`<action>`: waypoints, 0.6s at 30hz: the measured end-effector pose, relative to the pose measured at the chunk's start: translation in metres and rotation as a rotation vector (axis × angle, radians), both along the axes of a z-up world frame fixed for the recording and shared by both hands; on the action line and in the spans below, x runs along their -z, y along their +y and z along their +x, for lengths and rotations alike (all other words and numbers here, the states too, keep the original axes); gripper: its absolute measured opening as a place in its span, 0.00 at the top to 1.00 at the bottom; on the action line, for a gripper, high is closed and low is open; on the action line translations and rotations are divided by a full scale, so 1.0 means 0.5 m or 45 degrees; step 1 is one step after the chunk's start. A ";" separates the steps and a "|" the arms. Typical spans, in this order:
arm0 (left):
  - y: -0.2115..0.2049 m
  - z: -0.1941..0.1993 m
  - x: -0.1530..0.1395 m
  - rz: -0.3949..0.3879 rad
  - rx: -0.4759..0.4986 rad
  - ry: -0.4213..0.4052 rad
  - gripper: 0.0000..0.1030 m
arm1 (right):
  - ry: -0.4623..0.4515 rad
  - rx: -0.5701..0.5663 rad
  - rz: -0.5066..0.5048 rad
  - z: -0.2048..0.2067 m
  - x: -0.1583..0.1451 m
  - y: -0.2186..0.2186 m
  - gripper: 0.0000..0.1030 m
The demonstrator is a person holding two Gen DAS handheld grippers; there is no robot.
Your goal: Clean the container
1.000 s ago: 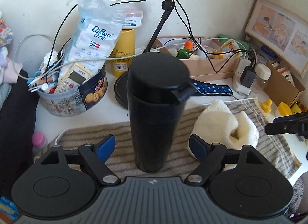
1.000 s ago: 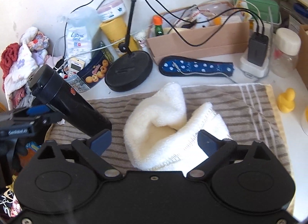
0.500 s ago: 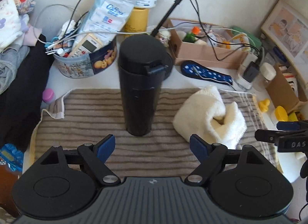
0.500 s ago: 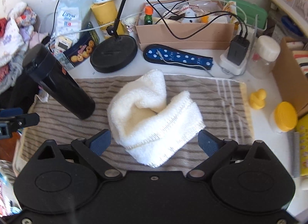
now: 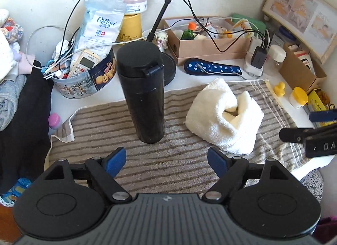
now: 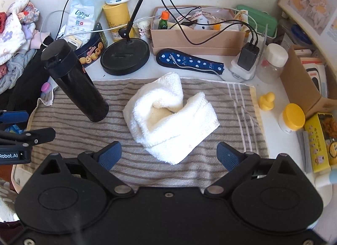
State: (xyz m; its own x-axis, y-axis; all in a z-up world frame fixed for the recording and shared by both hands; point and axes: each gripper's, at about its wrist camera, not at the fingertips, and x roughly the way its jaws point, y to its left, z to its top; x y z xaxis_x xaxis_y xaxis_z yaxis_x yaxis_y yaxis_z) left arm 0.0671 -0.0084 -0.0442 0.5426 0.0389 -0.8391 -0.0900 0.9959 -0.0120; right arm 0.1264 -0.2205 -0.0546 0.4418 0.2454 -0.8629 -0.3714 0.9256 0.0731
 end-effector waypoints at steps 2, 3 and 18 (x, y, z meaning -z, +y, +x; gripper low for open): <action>0.008 -0.005 0.000 -0.009 0.000 -0.001 0.18 | -0.002 0.020 -0.008 -0.013 -0.005 0.010 0.06; 0.012 -0.008 0.000 -0.013 0.001 -0.003 0.18 | -0.003 0.030 -0.012 -0.020 -0.007 0.015 0.06; 0.059 -0.016 -0.009 -0.030 0.039 -0.054 0.18 | 0.035 0.090 -0.064 -0.063 -0.006 0.083 0.06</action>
